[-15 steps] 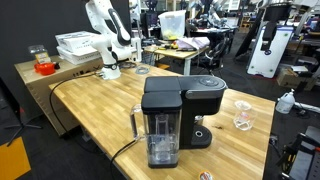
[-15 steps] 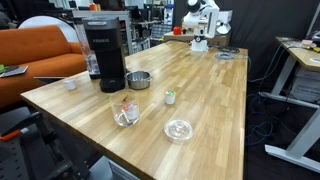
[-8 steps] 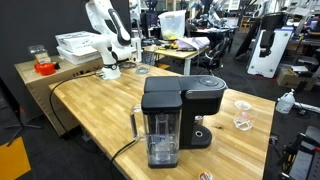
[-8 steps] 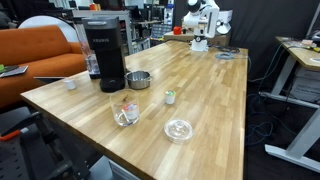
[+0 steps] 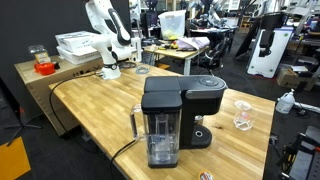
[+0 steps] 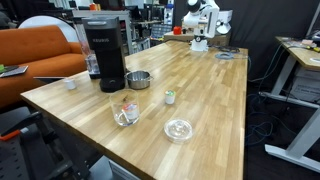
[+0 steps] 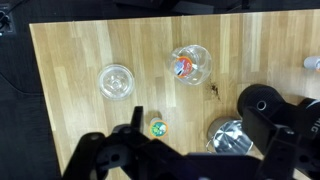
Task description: Place the glass lid on the jar
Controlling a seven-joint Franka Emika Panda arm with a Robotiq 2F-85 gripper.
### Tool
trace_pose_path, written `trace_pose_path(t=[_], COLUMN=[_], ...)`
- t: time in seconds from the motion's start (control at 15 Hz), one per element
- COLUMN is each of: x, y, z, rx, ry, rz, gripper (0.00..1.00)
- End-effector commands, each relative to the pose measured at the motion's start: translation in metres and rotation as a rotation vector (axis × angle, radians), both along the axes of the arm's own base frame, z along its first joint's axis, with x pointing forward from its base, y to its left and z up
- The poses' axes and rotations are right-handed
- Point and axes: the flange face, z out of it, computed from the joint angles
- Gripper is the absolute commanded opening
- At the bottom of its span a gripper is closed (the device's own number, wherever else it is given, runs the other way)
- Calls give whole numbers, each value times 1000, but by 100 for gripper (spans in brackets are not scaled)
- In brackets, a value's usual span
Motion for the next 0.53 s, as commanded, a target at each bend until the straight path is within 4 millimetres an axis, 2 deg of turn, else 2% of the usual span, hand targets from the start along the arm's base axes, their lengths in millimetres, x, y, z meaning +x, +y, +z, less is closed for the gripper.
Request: trace_pose_path(t=[0.0, 0.2, 0.47], x=[6, 11, 15], y=[-2, -15, -37], z=[6, -15, -70], rx=[-4, -13, 5], ry=[-26, -9, 56], rz=[-22, -68, -122], gripper=[100, 100, 100])
